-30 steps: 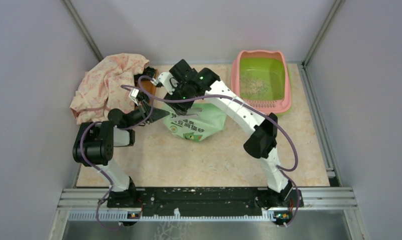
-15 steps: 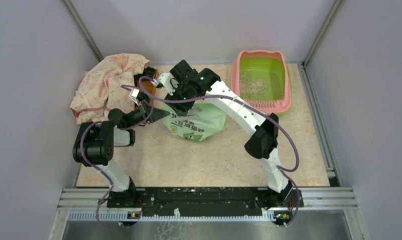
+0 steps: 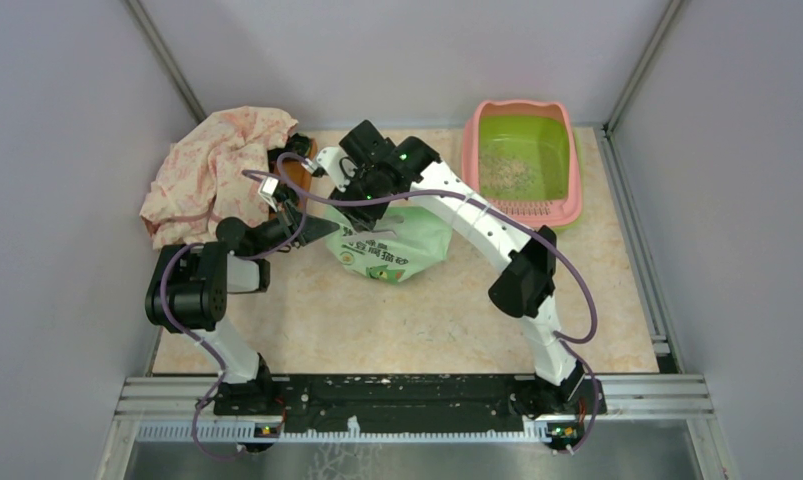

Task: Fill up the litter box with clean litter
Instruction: Clamp the cat litter bag at the center of the board.

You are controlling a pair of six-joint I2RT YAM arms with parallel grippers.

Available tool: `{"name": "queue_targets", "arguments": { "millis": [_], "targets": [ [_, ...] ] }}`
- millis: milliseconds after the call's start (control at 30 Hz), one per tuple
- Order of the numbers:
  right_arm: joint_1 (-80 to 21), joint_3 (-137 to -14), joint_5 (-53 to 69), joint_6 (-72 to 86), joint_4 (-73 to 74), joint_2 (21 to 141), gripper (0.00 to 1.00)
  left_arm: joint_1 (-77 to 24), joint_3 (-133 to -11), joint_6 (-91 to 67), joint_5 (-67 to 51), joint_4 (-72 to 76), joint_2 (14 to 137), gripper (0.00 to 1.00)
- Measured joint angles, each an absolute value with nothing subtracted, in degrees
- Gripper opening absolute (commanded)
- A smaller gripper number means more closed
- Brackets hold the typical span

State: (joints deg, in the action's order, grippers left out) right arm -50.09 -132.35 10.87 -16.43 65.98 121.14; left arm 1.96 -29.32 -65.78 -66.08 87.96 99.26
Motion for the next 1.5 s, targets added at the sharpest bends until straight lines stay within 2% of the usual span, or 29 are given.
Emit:
{"name": "queue_targets", "arguments": {
  "millis": [700, 1000, 1267, 1400, 1500],
  "targets": [
    [-50.09, -132.35, 12.21, -16.32, 66.08, 121.16, 0.4, 1.96, -29.32, -65.78, -66.08, 87.96, 99.26, 0.0],
    [-50.11, -132.35, 12.71, -16.32, 66.48, 121.49, 0.33, 1.96, -29.32, -65.78, -66.11, 87.96, 99.26, 0.0],
    [-50.11, -131.63, 12.8, -16.34, 66.78, 121.56, 0.3, 1.96, -29.32, -65.78, -66.15, 87.96, 99.26, 0.0],
    [-50.11, -131.63, 12.78, -16.34, 66.76, 121.56, 0.23, 1.93, -29.32, -65.78, -66.15, 87.96, 99.26, 0.0],
    [-50.11, -131.63, 12.84, -16.36, 66.67, 121.56, 0.05, 1.93, -29.32, -65.8, -66.15, 87.99, 99.26, 0.0]
  ]
}}
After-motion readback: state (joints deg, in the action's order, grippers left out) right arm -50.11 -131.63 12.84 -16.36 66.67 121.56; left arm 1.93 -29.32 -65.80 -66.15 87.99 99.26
